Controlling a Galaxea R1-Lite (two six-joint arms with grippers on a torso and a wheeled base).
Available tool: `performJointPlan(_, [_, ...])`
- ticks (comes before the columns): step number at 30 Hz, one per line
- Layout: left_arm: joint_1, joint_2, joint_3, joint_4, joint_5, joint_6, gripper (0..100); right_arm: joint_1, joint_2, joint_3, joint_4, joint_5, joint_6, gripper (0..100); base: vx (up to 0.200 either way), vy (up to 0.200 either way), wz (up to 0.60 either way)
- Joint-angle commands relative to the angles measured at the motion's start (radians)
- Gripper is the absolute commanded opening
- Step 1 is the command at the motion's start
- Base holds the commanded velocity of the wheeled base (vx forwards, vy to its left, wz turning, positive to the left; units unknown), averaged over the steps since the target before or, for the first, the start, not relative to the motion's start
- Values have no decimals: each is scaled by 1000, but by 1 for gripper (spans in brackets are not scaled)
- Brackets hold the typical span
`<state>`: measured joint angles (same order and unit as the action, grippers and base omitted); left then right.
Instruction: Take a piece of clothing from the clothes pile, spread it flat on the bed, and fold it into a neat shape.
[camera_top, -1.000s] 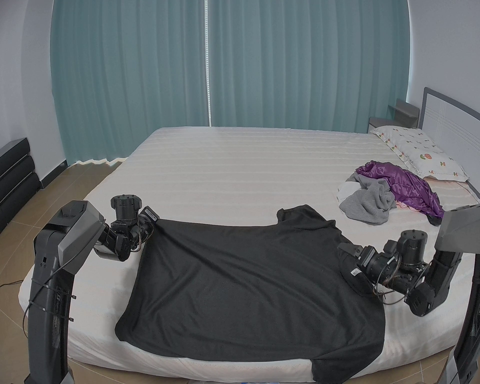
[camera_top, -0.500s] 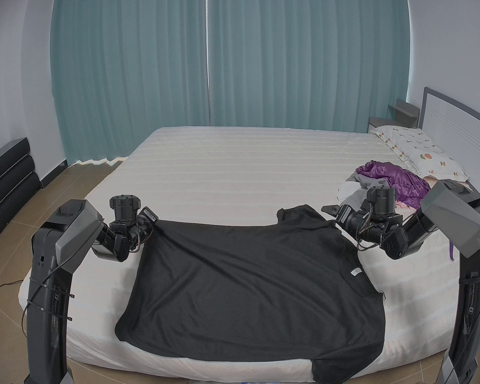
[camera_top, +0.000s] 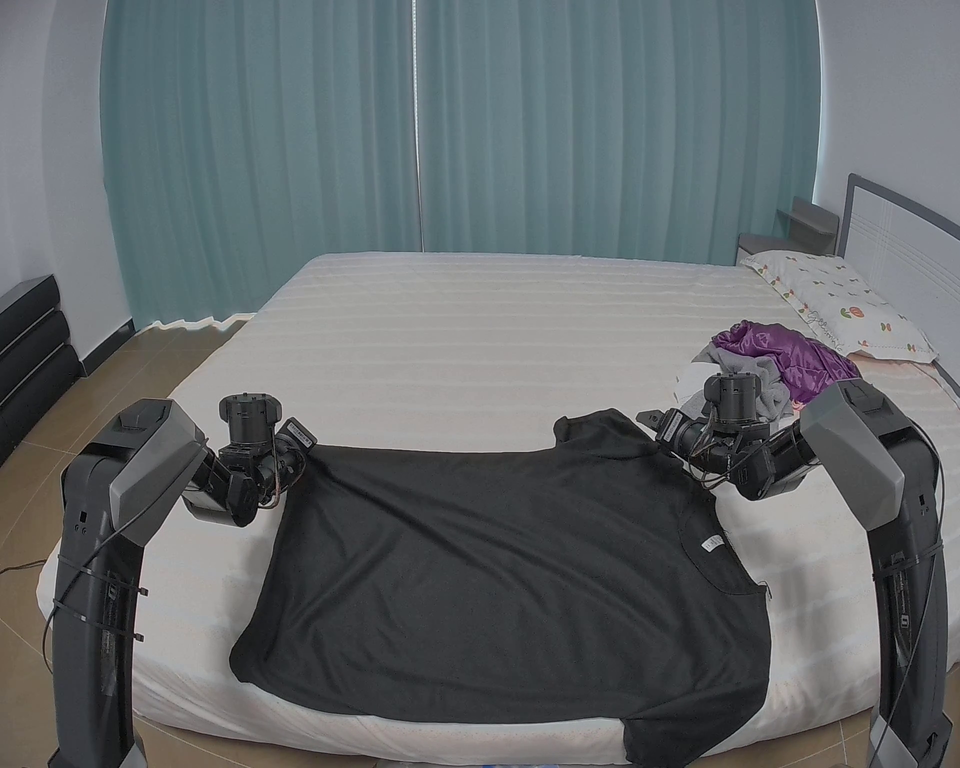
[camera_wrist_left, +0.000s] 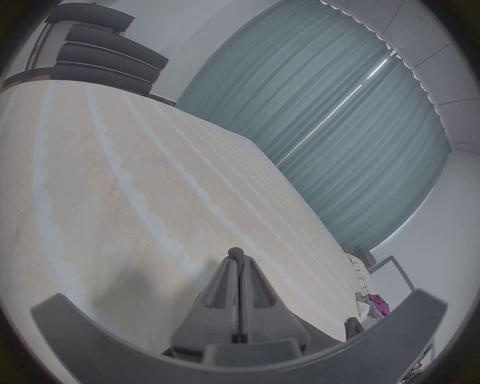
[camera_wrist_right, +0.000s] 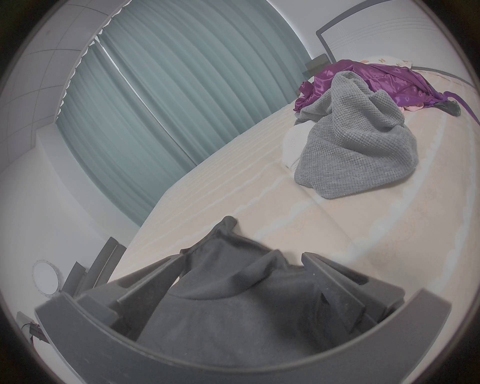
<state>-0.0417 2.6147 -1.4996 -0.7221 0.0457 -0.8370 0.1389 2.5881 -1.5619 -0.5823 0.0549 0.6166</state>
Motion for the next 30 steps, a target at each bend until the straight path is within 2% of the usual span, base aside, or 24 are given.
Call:
performJointPlan(1, [0, -4, 1, 0, 0, -1, 0, -10, 56, -52, 1, -1, -1, 100, 0, 0, 0])
performJointPlan(13, [0, -4, 1, 0, 0, -1, 0, -10, 129, -156, 32, -4, 2, 100, 0, 0, 0])
performJointPlan(14, [0, -4, 1, 0, 0, -1, 0, -10, 133, -162, 32, -4, 2, 0, 0, 0, 0])
performJointPlan(23, [0, -2, -1, 0, 0, -1, 0, -12, 141, -193, 27, -13, 11, 0, 0, 0, 0])
performJointPlan(30, [0, -2, -7, 0, 0, -1, 0, -30, 130, -221, 16, -47, 15, 0, 0, 0, 0])
